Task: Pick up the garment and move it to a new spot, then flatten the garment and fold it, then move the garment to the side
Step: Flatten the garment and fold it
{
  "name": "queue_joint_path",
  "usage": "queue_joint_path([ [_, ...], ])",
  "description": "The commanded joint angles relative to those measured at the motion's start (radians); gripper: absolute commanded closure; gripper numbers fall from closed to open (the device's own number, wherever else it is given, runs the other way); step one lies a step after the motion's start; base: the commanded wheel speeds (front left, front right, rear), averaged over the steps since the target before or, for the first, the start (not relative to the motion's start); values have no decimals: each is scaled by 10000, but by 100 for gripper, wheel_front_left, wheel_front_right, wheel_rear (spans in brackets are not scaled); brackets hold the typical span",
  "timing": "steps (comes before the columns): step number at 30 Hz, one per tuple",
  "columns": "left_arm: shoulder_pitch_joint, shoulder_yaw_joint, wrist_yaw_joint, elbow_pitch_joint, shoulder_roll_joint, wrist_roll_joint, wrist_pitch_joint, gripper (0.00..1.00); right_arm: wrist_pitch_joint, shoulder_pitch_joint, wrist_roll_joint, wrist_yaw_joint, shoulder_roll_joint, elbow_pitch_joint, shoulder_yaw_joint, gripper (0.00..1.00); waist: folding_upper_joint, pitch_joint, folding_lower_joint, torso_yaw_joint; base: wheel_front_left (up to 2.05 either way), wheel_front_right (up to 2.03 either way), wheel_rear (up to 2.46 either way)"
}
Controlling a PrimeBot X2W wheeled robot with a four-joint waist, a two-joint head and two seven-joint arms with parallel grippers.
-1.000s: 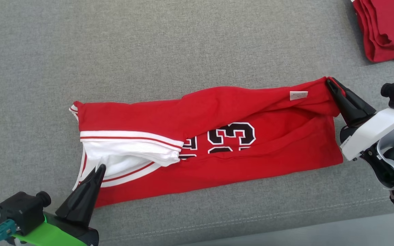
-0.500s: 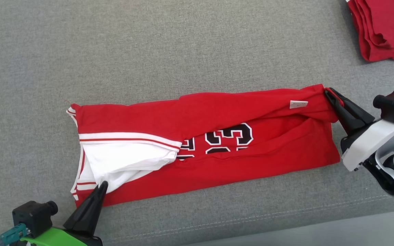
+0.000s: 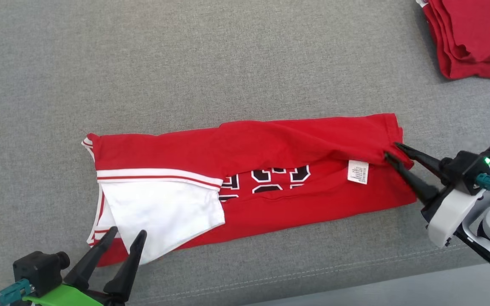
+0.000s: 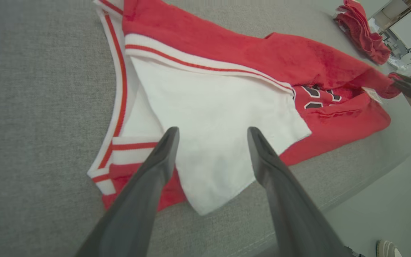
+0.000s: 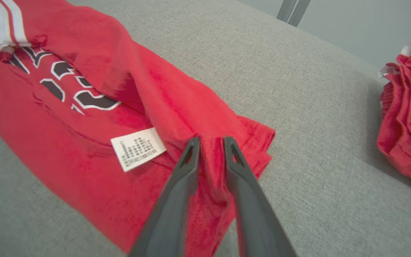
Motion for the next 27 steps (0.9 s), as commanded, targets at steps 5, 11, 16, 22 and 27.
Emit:
queue_joint_path([
  [5,42,276,206,-326,291,286,-217,0,-130,-202,-630,-4,-420,26,551,0,0,-110,0,-94,0,0,0],
  [11,-40,656,507,-713,279,665,-456,0,-165,-109,-1059,-4,-646,300,843,0,0,-302,0,-267,0,0,0],
  [16,-83,943,642,-869,3,953,-609,0,-172,100,-919,-4,-628,318,435,0,0,-457,0,-383,0,0,0],
  [22,-204,1352,854,-989,-478,1428,-672,0,-173,673,-201,-6,-387,-450,-1125,0,0,-738,0,-416,0,0,0],
  [27,-357,1665,926,-1044,-997,1881,-680,0,-168,1188,116,-6,-39,-954,-2386,0,0,-1018,0,-319,0,0,0],
])
